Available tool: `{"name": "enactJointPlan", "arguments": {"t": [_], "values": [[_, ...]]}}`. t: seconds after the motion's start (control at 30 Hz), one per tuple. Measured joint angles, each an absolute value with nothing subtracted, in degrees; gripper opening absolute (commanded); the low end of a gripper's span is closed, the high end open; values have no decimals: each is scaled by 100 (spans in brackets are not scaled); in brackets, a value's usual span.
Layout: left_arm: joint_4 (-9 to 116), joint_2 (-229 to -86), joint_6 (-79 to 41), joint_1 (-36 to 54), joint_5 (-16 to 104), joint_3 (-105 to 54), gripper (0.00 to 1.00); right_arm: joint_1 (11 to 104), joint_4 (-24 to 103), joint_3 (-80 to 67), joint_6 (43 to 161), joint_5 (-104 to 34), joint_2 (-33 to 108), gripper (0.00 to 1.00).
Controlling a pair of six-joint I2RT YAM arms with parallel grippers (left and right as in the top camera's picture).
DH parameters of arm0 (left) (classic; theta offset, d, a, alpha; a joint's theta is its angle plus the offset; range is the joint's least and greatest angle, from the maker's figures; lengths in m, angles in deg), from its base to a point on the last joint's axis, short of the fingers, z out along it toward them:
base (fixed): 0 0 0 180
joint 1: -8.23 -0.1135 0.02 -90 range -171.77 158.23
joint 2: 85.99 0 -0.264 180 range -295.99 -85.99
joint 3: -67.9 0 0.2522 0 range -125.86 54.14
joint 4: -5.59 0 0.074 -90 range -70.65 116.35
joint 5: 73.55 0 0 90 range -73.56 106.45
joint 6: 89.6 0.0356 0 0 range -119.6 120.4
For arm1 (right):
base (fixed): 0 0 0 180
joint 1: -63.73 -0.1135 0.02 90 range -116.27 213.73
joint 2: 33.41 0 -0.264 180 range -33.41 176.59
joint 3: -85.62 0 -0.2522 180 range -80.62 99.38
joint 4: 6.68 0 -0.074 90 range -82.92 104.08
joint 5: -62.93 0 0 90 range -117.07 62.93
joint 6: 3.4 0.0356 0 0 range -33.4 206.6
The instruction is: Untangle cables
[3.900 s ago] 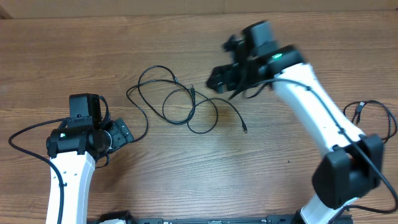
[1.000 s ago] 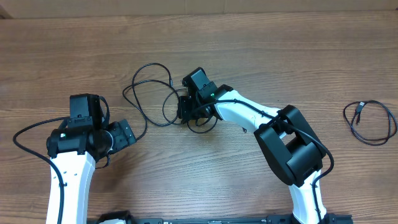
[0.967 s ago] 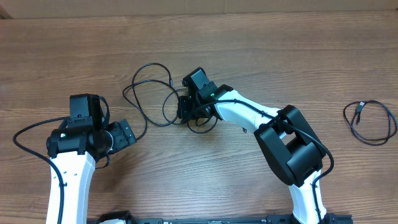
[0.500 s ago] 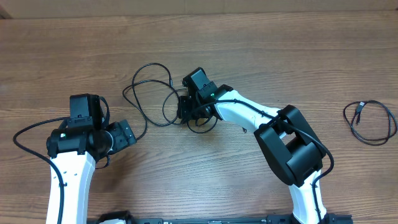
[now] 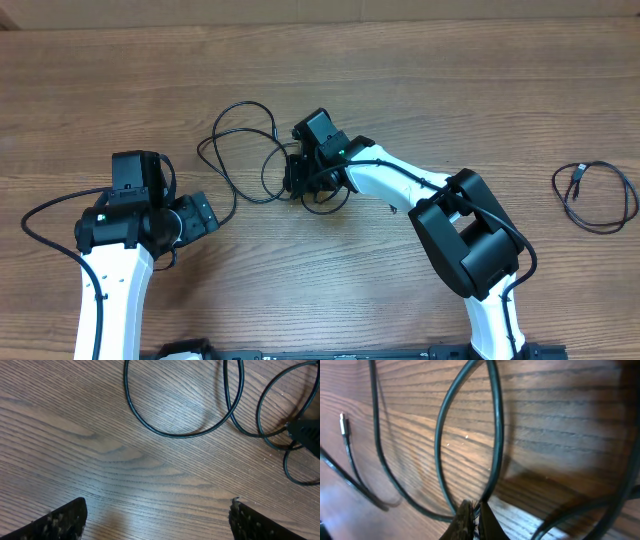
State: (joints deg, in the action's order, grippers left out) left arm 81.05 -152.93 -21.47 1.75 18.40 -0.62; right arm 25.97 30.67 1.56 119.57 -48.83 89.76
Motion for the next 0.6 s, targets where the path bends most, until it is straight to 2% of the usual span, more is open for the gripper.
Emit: {"name": "enactJointPlan", "arguments": {"t": [0.27,0.57,0.6], "values": [[8105,-15293,-2040,175,1840,-62,90,2888,3377,158,11785,-5060,8799,4],[8063,-15293,-2040,175,1840,-62,90,3209,4210,182,11160,-4677,7722,4],[8059,-15293,-2040,175,1840,-62,90,3225,4280,182,11114,-4596,7621,10]]}}
